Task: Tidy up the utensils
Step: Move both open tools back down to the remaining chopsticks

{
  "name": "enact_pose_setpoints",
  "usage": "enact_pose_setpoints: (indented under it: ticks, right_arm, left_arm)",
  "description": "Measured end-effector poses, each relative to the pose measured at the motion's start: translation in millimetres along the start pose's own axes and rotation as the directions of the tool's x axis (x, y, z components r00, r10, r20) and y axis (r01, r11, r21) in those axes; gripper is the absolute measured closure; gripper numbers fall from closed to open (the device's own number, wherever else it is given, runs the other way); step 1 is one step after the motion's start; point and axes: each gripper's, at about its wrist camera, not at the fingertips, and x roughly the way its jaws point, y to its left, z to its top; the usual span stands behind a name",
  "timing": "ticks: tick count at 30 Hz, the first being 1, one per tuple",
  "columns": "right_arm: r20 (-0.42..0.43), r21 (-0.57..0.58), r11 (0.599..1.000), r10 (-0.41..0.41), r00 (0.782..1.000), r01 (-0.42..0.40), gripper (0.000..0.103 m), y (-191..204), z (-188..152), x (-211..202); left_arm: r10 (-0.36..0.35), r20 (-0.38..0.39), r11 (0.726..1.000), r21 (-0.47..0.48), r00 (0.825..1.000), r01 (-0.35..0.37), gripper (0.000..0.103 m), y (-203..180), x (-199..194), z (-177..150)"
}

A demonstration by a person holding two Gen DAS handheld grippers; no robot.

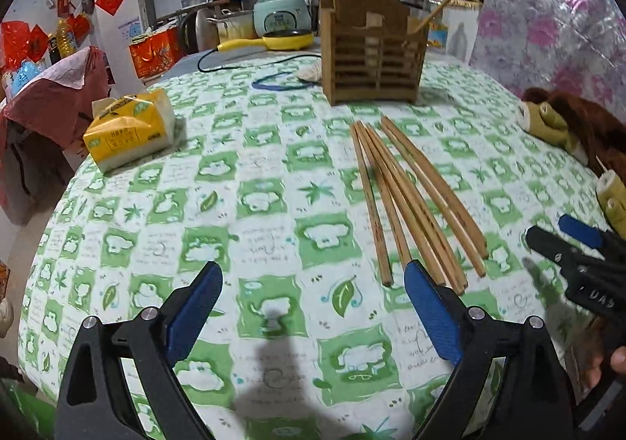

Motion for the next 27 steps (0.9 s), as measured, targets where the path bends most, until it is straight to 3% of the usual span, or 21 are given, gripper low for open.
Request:
enact_pose_setpoints:
  ticks: [16,27]
  right_arm:
    - [-0.007,-0.009,1.000,0.002,1.000,-0.002,0.026,-2,-3,2]
    - [0.003,-0.011,1.000,0.006,1.000,-0.006,0.026,-2,0,-2]
  left_arm:
    - [0.002,-0.072,0.999,0.034,0.997,0.000,0.011,-12,30,-4]
    - [-0.023,-0.098,0.999,0.022,0.995,0.025,0.018,-11,42,-2]
